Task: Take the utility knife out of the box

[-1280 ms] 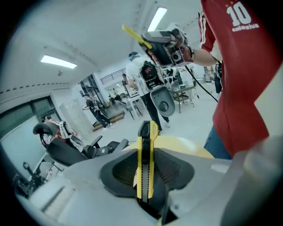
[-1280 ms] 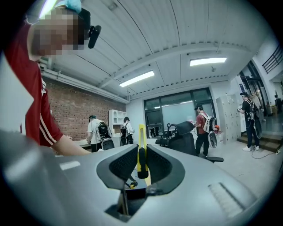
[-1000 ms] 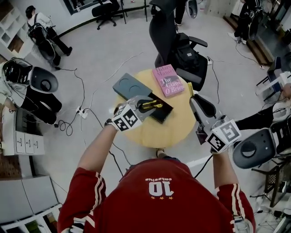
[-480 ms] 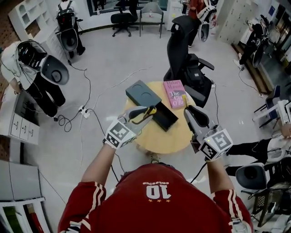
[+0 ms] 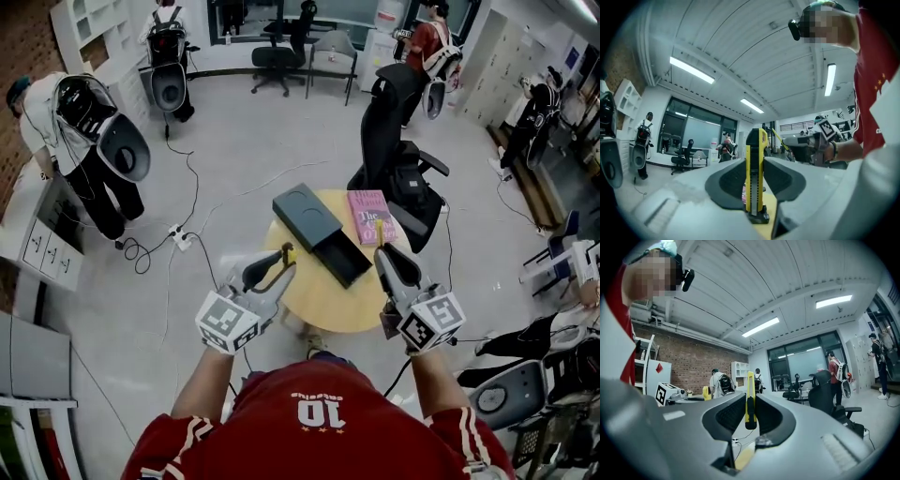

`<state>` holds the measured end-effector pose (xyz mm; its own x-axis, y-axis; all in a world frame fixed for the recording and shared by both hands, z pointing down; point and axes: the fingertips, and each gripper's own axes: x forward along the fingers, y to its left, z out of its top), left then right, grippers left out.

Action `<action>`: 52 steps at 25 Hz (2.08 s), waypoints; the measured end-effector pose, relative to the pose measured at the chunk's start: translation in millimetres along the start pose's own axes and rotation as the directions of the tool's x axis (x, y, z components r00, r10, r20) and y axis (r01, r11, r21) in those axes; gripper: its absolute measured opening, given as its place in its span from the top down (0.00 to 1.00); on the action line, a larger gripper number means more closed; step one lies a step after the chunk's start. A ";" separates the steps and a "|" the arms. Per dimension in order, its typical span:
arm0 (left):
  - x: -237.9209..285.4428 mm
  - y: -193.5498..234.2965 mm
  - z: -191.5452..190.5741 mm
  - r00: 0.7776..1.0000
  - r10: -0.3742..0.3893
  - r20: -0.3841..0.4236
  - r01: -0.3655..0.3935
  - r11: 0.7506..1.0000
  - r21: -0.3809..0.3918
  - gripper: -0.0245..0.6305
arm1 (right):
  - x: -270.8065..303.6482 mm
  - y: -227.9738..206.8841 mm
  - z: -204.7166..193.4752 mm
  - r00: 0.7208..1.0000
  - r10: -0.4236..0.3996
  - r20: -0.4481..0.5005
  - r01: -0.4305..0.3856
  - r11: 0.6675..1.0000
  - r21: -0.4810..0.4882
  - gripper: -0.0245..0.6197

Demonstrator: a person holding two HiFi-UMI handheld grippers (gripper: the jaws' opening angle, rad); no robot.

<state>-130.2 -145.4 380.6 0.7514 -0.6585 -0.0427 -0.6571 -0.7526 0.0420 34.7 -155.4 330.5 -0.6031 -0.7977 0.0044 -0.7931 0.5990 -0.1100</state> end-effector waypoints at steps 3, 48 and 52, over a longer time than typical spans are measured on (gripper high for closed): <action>-6.4 3.6 15.6 0.998 0.045 0.047 -0.046 0.999 0.011 0.77 | -7.9 1.1 -1.4 1.000 -0.023 0.008 0.022 1.000 0.010 0.86; 19.2 -2.0 29.0 0.993 0.113 0.024 -0.115 0.989 0.094 0.77 | -50.7 -36.8 12.9 0.976 -0.200 0.085 0.203 0.979 -0.016 0.87; 22.1 -3.9 27.8 0.995 0.098 0.019 -0.099 0.991 0.084 0.77 | -52.2 -39.0 14.7 0.975 -0.202 0.093 0.204 0.979 -0.011 0.87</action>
<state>-112.7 -157.2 351.7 0.6821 -0.7290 -0.0576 -0.7312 -0.6811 -0.0382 98.4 -138.1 319.9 -0.4202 -0.9050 -0.0657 -0.9002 0.4249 -0.0954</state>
